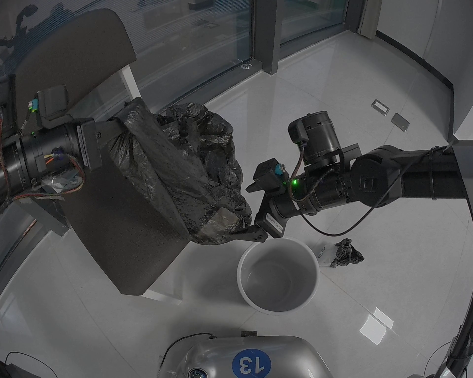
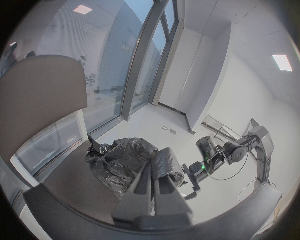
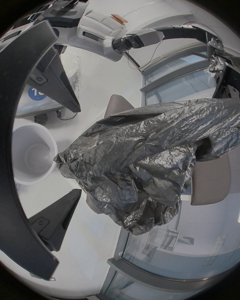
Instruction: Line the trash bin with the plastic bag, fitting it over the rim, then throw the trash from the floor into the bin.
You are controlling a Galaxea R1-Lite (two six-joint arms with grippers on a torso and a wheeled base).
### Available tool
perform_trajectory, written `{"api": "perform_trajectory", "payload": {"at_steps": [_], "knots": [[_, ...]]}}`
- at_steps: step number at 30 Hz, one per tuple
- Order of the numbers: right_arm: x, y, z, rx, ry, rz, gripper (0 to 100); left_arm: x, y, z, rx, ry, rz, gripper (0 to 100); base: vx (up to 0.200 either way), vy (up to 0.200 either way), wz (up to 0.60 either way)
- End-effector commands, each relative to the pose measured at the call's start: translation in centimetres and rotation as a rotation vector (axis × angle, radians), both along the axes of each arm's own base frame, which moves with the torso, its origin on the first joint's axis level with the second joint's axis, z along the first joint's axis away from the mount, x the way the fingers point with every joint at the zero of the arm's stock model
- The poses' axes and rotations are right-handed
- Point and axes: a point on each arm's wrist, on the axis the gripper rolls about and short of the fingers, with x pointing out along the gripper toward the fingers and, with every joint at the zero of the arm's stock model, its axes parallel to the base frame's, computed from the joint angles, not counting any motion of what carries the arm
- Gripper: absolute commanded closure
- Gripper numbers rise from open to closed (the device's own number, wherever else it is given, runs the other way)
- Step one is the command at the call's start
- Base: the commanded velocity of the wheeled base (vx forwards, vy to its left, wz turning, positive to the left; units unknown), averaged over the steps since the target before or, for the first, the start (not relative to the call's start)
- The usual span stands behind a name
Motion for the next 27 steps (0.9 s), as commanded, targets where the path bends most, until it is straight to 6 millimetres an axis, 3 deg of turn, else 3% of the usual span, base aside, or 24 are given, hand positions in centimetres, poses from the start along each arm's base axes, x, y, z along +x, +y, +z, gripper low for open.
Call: {"api": "perform_trajectory", "payload": {"at_steps": [1, 6, 11, 15, 20, 21, 27], "knots": [[0.3, 0.4, -0.9, -0.01, 0.015, 0.002, 0, -0.5, -0.3, 0.6, -0.016, -0.026, -0.02, 100, 0.0, 0.0, 0.0], [1.5, 0.5, -2.1, -0.02, 0.026, -0.012, 0, -0.7, -0.5, 0.7, -0.025, -0.04, -0.035, 100, 0.0, 0.0, 0.0], [5.4, 0.3, -2.5, 0.014, -0.017, -0.06, 0, -1.0, -0.5, 0.7, -0.037, -0.035, -0.038, 100, 0.0, 0.0, 0.0], [7.0, 0.6, -2.4, 0.028, -0.03, -0.078, 0, -1.2, -0.4, 0.7, -0.047, -0.031, -0.038, 100, 0.0, 0.0, 0.0], [7.7, 1.5, -5.1, 0.002, 0.023, -0.074, 0, -1.2, -0.4, 0.7, -0.048, -0.034, -0.039, 100, 0.0, 0.0, 0.0], [7.7, 1.7, -5.4, -0.003, 0.03, -0.072, 100, -1.2, -0.4, 0.7, -0.048, -0.035, -0.041, 100, 0.0, 0.0, 0.0], [6.3, 4.0, -6.0, 0.007, 0.068, -0.042, 100, -1.4, -0.2, 0.4, -0.047, -0.027, -0.039, 100, 0.0, 0.0, 0.0]]}}
